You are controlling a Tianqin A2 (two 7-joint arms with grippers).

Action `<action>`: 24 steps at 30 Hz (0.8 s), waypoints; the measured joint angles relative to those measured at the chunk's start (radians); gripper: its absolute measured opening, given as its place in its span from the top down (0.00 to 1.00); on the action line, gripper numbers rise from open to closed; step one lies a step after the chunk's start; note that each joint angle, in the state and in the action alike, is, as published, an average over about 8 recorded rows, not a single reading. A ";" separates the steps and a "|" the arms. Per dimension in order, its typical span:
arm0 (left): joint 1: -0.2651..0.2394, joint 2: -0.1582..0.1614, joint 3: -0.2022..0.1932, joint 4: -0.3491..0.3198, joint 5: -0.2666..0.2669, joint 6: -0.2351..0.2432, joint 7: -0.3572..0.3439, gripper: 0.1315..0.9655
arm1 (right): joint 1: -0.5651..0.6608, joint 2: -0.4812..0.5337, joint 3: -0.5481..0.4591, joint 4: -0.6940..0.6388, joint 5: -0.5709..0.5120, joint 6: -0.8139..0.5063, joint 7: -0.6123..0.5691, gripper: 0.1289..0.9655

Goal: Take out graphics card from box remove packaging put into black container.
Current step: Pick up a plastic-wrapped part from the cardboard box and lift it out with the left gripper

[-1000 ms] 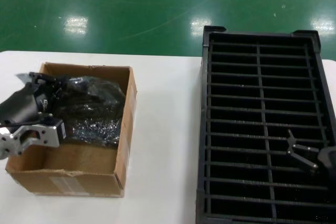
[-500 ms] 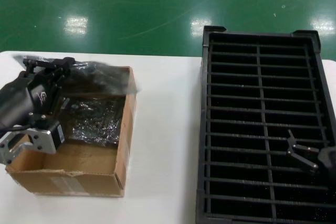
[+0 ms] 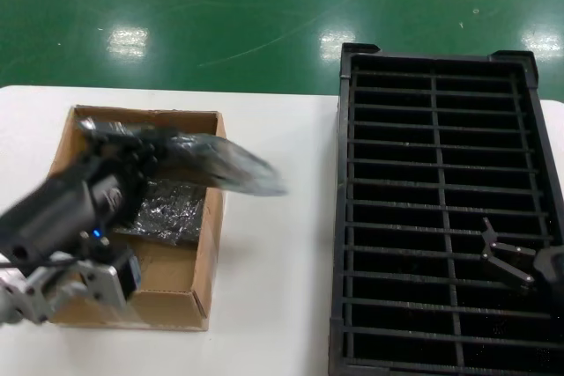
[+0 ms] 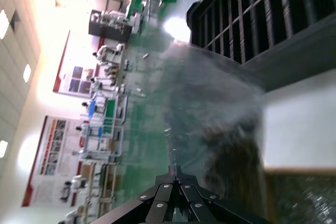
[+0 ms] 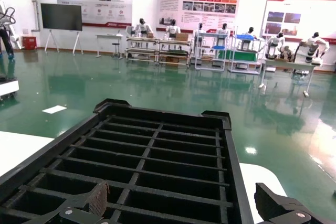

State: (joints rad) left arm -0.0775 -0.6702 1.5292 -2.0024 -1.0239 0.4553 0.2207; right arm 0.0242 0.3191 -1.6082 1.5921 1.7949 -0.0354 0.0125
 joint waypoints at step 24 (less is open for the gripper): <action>0.068 0.006 0.067 0.015 -0.025 -0.061 0.092 0.99 | 0.001 0.000 0.001 -0.001 0.000 0.000 -0.001 0.00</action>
State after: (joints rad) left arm -0.0099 -0.6642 1.5959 -1.9874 -1.0488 0.3939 0.3123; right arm 0.0248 0.3187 -1.6072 1.5913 1.7945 -0.0359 0.0120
